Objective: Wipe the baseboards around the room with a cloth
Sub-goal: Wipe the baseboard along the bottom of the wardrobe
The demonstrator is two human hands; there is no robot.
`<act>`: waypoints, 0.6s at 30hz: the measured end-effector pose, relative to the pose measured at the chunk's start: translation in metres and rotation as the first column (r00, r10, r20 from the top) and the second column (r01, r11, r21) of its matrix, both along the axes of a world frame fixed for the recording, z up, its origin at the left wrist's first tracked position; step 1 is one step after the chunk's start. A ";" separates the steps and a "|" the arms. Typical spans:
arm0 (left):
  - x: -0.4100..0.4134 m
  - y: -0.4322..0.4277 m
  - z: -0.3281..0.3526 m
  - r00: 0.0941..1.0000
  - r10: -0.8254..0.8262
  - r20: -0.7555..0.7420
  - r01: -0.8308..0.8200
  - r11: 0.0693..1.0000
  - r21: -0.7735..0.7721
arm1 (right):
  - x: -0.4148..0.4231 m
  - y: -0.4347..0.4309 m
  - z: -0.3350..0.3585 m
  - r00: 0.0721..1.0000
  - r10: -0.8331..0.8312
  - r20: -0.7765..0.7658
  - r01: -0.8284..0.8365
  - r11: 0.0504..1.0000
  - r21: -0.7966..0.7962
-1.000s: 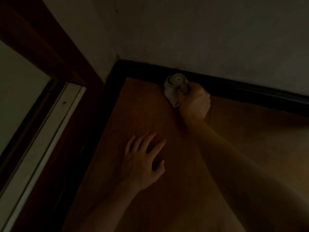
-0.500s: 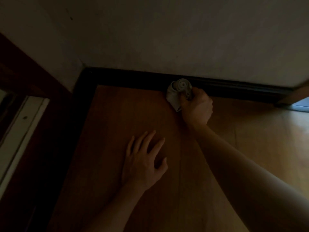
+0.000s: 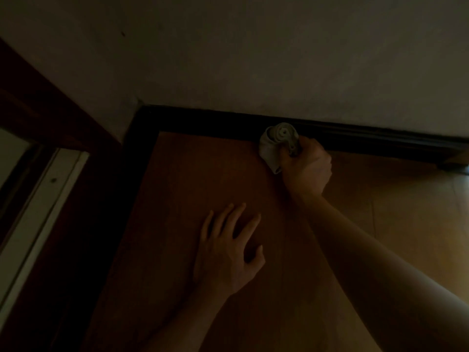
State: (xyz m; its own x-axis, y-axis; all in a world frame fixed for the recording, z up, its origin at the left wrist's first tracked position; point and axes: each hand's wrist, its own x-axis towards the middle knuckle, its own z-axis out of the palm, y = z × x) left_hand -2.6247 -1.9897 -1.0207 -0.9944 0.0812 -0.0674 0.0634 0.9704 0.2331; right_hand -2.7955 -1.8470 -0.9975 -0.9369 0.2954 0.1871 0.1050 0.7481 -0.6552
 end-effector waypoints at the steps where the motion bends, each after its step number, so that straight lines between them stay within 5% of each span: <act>1: 0.000 0.000 0.000 1.000 0.000 -0.002 0.000 1.000 0.001 | 0.000 -0.006 0.000 1.000 -0.006 0.000 0.006 1.000 -0.022; 7: 0.001 -0.002 -0.002 1.000 -0.008 -0.007 0.008 1.000 0.001 | -0.005 -0.034 -0.001 0.992 0.123 0.034 -0.122 0.992 -0.036; 18: 0.002 -0.001 -0.008 0.999 -0.005 -0.050 0.005 1.000 0.002 | 0.007 0.058 0.002 0.998 -0.068 -0.005 0.069 0.997 0.025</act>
State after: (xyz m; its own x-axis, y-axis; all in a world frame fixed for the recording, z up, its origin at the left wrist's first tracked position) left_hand -2.6227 -1.9910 -1.0284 -0.9961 0.0863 -0.0178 0.0799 0.9695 0.2318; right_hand -2.7884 -1.7894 -0.9953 -0.9137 0.3540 0.1995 0.1536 0.7554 -0.6370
